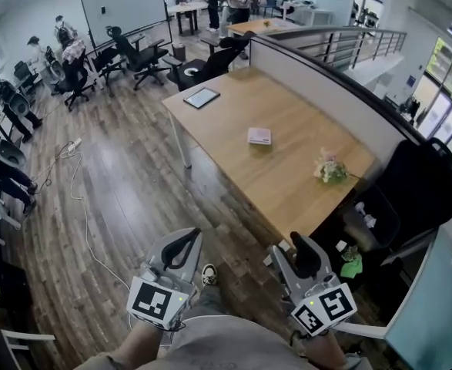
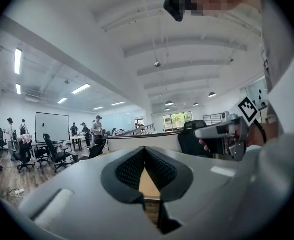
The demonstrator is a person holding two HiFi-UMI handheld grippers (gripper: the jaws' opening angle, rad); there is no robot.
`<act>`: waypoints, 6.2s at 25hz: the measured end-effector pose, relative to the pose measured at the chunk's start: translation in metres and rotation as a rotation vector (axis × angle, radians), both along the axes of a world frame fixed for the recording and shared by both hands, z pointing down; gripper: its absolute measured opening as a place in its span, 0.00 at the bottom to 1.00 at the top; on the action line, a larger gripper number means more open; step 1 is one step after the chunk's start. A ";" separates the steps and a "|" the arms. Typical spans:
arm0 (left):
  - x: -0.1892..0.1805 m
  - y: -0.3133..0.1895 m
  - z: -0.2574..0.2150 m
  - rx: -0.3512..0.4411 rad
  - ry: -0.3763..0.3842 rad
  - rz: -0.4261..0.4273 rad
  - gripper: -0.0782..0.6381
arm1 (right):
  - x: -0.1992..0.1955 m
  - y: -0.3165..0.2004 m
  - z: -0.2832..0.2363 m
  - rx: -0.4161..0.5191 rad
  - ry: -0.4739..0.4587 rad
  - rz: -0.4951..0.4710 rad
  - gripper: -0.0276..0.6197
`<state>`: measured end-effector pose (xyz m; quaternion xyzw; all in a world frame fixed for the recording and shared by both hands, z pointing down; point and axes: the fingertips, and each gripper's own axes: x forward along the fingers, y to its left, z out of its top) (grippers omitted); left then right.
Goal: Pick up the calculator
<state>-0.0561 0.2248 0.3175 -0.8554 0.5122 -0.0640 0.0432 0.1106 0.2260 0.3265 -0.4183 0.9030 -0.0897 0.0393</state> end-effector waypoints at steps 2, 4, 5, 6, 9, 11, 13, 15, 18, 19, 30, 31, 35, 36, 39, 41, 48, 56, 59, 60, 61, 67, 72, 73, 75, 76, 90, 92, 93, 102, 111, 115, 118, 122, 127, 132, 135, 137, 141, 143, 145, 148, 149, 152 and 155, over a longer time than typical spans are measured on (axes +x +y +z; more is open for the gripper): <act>-0.010 -0.026 -0.001 -0.017 0.000 0.004 0.11 | -0.010 -0.027 0.004 -0.038 -0.001 0.008 0.32; -0.021 -0.052 0.001 -0.041 0.007 0.015 0.11 | -0.019 -0.057 0.010 -0.095 -0.006 0.023 0.32; -0.027 -0.066 0.001 -0.049 0.008 0.021 0.11 | -0.023 -0.073 0.013 -0.125 -0.014 0.034 0.32; -0.035 -0.080 0.001 -0.050 0.001 0.027 0.11 | -0.027 -0.088 0.015 -0.152 -0.024 0.046 0.32; -0.058 -0.123 0.002 -0.046 -0.014 0.045 0.11 | -0.041 -0.131 0.024 -0.222 -0.063 0.081 0.32; -0.070 -0.151 0.001 -0.037 -0.003 0.070 0.11 | -0.050 -0.159 0.033 -0.276 -0.103 0.101 0.32; -0.081 -0.178 0.005 -0.054 0.013 0.087 0.11 | -0.057 -0.187 0.045 -0.329 -0.150 0.124 0.32; -0.094 -0.203 0.011 -0.096 0.024 0.091 0.11 | -0.064 -0.211 0.057 -0.373 -0.192 0.151 0.32; -0.112 -0.236 0.015 -0.087 0.005 0.110 0.11 | -0.072 -0.243 0.072 -0.439 -0.285 0.191 0.32; -0.116 -0.245 0.017 -0.084 -0.001 0.116 0.11 | -0.073 -0.252 0.078 -0.462 -0.323 0.204 0.32; -0.117 -0.315 0.051 -0.116 -0.018 0.181 0.11 | -0.072 -0.314 0.128 -0.646 -0.569 0.355 0.32; -0.115 -0.322 0.054 -0.121 -0.023 0.185 0.11 | -0.071 -0.322 0.129 -0.639 -0.575 0.345 0.32; -0.104 -0.351 0.064 -0.139 -0.033 0.204 0.11 | -0.056 -0.342 0.155 -0.746 -0.653 0.426 0.32; -0.101 -0.359 0.067 -0.146 -0.037 0.208 0.11 | -0.051 -0.348 0.163 -0.771 -0.672 0.446 0.32; -0.089 -0.387 0.076 -0.168 -0.054 0.225 0.11 | -0.042 -0.377 0.175 -0.788 -0.739 0.445 0.32; -0.079 -0.408 0.082 -0.181 -0.065 0.237 0.11 | -0.037 -0.397 0.183 -0.800 -0.759 0.447 0.31; -0.051 -0.476 0.122 -0.268 -0.093 0.254 0.11 | -0.022 -0.460 0.223 -0.870 -0.792 0.458 0.32; -0.028 -0.536 0.166 -0.356 -0.123 0.247 0.11 | -0.004 -0.524 0.269 -0.959 -0.813 0.480 0.32; -0.024 -0.552 0.183 -0.383 -0.127 0.240 0.11 | 0.000 -0.542 0.287 -0.987 -0.822 0.495 0.32; -0.023 -0.556 0.189 -0.394 -0.130 0.239 0.11 | 0.001 -0.547 0.294 -0.995 -0.829 0.501 0.31; -0.023 -0.561 0.195 -0.404 -0.133 0.238 0.11 | 0.002 -0.552 0.300 -1.003 -0.837 0.507 0.32; -0.019 -0.580 0.217 -0.450 -0.154 0.256 0.11 | -0.003 -0.578 0.329 -1.044 -0.878 0.529 0.32; -0.014 -0.597 0.237 -0.474 -0.162 0.294 0.11 | -0.006 -0.593 0.356 -1.080 -0.926 0.575 0.31; -0.013 -0.601 0.241 -0.482 -0.154 0.302 0.11 | -0.006 -0.595 0.361 -1.084 -0.931 0.587 0.31; -0.012 -0.607 0.247 -0.495 -0.143 0.310 0.11 | -0.006 -0.599 0.371 -1.095 -0.940 0.610 0.31; -0.013 -0.609 0.251 -0.499 -0.145 0.312 0.11 | -0.007 -0.602 0.376 -1.101 -0.947 0.621 0.31; -0.046 -0.637 0.285 -0.527 -0.188 0.320 0.11 | -0.028 -0.641 0.410 -1.106 -0.998 0.698 0.30; -0.051 -0.637 0.285 -0.526 -0.196 0.319 0.11 | -0.029 -0.642 0.412 -1.104 -1.020 0.711 0.21; -0.053 -0.637 0.285 -0.526 -0.197 0.319 0.11 | -0.028 -0.642 0.413 -1.099 -1.027 0.718 0.19; -0.065 -0.637 0.266 -0.522 -0.189 0.311 0.11 | -0.045 -0.639 0.379 -1.061 -0.977 0.645 0.17; -0.081 -0.637 0.203 -0.426 -0.162 0.253 0.11 | -0.062 -0.637 0.266 -0.981 -0.992 0.485 0.17; -0.090 -0.640 0.169 -0.369 -0.150 0.227 0.11 | -0.068 -0.639 0.212 -0.912 -1.021 0.419 0.17; -0.097 -0.640 0.137 -0.329 -0.118 0.220 0.11 | -0.075 -0.633 0.176 -0.877 -1.033 0.385 0.17; -0.108 -0.637 0.091 -0.298 0.008 0.208 0.11 | -0.083 -0.618 0.137 -0.845 -1.036 0.335 0.17; -0.124 -0.624 0.052 -0.204 -0.007 0.191 0.11 | -0.096 -0.592 0.108 -0.837 -1.041 0.275 0.17; -0.140 -0.600 0.045 -0.189 -0.025 0.181 0.11 | -0.109 -0.564 0.106 -0.855 -1.019 0.252 0.17; -0.144 -0.589 0.049 -0.199 -0.022 0.175 0.11 | -0.115 -0.548 0.111 -0.870 -1.013 0.241 0.17; -0.146 -0.584 0.052 -0.204 -0.023 0.169 0.11 | -0.117 -0.541 0.116 -0.881 -1.013 0.247 0.17; -0.150 -0.582 0.049 -0.192 -0.029 0.169 0.11 | -0.124 -0.539 0.121 -0.896 -1.016 0.250 0.17; -0.151 -0.579 0.047 -0.185 -0.031 0.169 0.11 | -0.127 -0.538 0.121 -0.896 -1.013 0.247 0.17; -0.153 -0.574 0.048 -0.184 -0.033 0.169 0.11 | -0.128 -0.537 0.121 -0.894 -1.010 0.245 0.17; -0.156 -0.573 0.045 -0.178 -0.030 0.162 0.11 | -0.130 -0.538 0.118 -0.889 -1.011 0.242 0.17; -0.157 -0.574 0.043 -0.175 -0.028 0.160 0.11 | -0.130 -0.539 0.117 -0.888 -1.013 0.240 0.17; -0.156 -0.573 0.041 -0.170 -0.023 0.153 0.11 | -0.132 -0.540 0.115 -0.888 -1.016 0.227 0.17; -0.155 -0.572 0.041 -0.168 -0.026 0.150 0.11 | -0.130 -0.541 0.116 -0.888 -1.007 0.225 0.17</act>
